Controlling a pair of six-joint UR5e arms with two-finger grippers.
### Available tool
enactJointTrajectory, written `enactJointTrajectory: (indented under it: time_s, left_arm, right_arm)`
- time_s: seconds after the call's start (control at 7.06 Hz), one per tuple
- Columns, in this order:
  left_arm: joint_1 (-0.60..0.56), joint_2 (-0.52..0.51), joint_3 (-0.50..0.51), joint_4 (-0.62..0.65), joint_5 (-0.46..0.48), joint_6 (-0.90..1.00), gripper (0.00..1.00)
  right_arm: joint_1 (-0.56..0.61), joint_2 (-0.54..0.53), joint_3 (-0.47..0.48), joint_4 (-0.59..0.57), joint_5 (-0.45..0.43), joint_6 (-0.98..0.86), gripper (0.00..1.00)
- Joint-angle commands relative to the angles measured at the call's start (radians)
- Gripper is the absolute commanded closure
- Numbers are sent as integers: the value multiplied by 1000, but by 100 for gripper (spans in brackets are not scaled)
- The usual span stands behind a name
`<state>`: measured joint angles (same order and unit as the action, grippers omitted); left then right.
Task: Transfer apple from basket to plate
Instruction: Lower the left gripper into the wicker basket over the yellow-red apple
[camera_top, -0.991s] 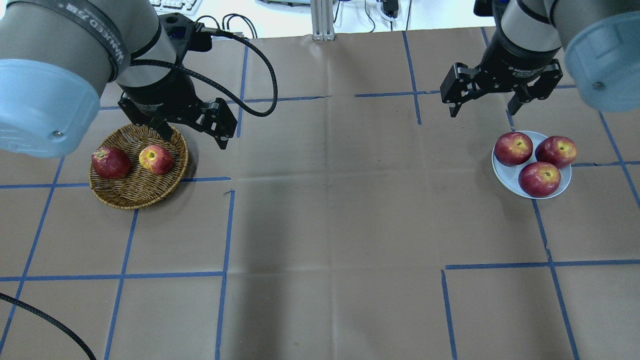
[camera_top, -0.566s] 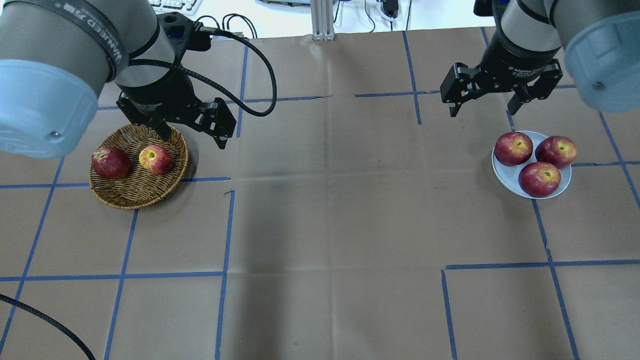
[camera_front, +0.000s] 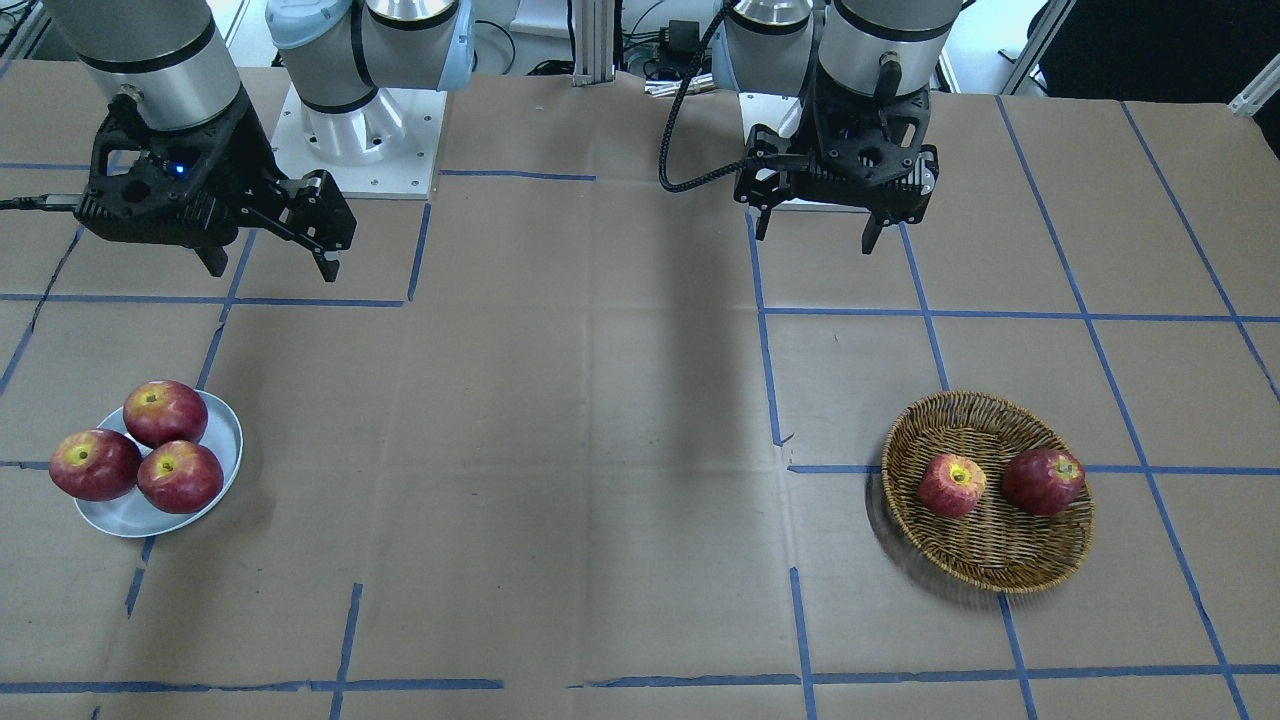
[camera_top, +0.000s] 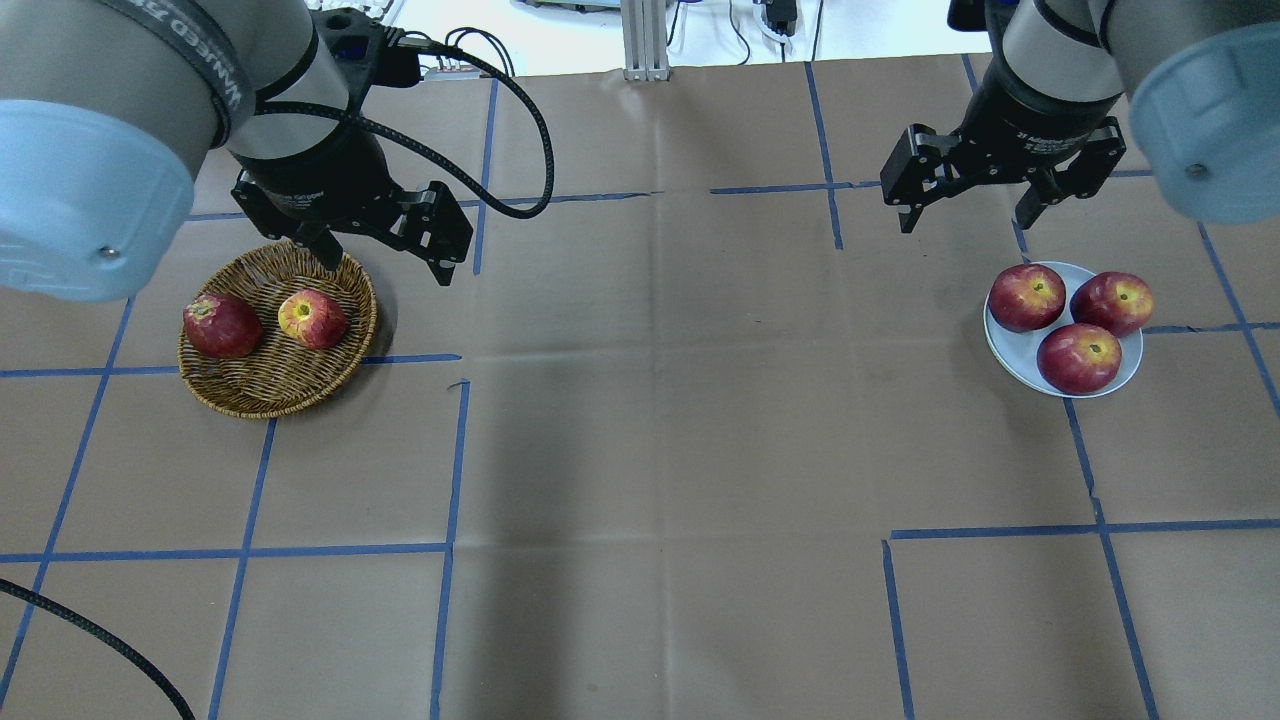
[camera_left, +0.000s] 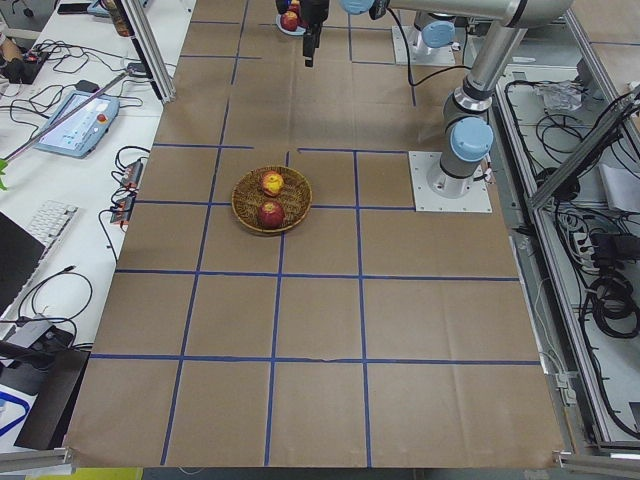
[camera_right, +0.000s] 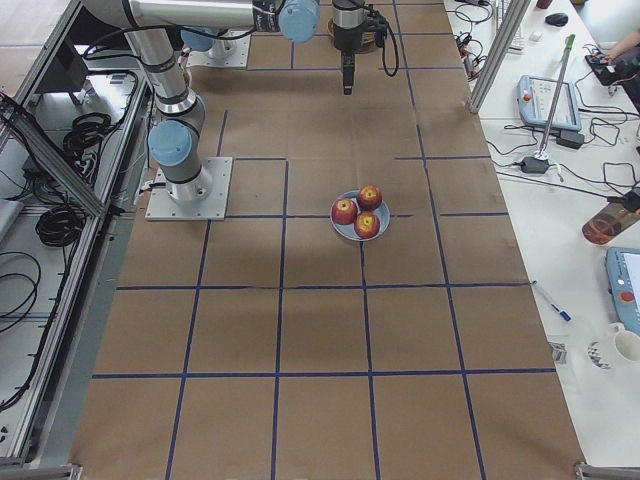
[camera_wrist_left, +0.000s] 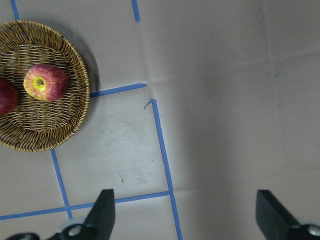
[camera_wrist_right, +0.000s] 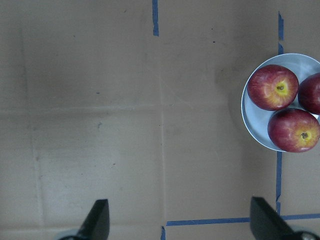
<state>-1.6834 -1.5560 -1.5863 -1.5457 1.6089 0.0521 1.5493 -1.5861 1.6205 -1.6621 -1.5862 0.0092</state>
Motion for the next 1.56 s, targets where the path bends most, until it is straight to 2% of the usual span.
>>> enactJointTrajectory:
  time_s: [0.0, 0.28, 0.42, 0.71, 0.85, 1.42]
  left_arm:
    - [1, -21, -30, 47, -4, 12, 1]
    - [17, -54, -78, 143, 0, 212, 1]
    - [95, -65, -121, 165, -1, 288, 1]
    - [277, -113, -222, 315, -1, 478, 1]
    - [324, -146, -253, 353, 0, 565, 1]
    - [407, -369, -253, 606, -1, 788, 1]
  right_arm:
    - [0, 0, 1, 1, 0, 0, 0]
    - [0, 0, 1, 1, 0, 0, 0]
    - [0, 0, 1, -1, 0, 0, 0]
    - [0, -2, 1, -1, 0, 0, 0]
    - [0, -2, -1, -1, 0, 0, 0]
    - [0, -2, -1, -1, 0, 0, 0]
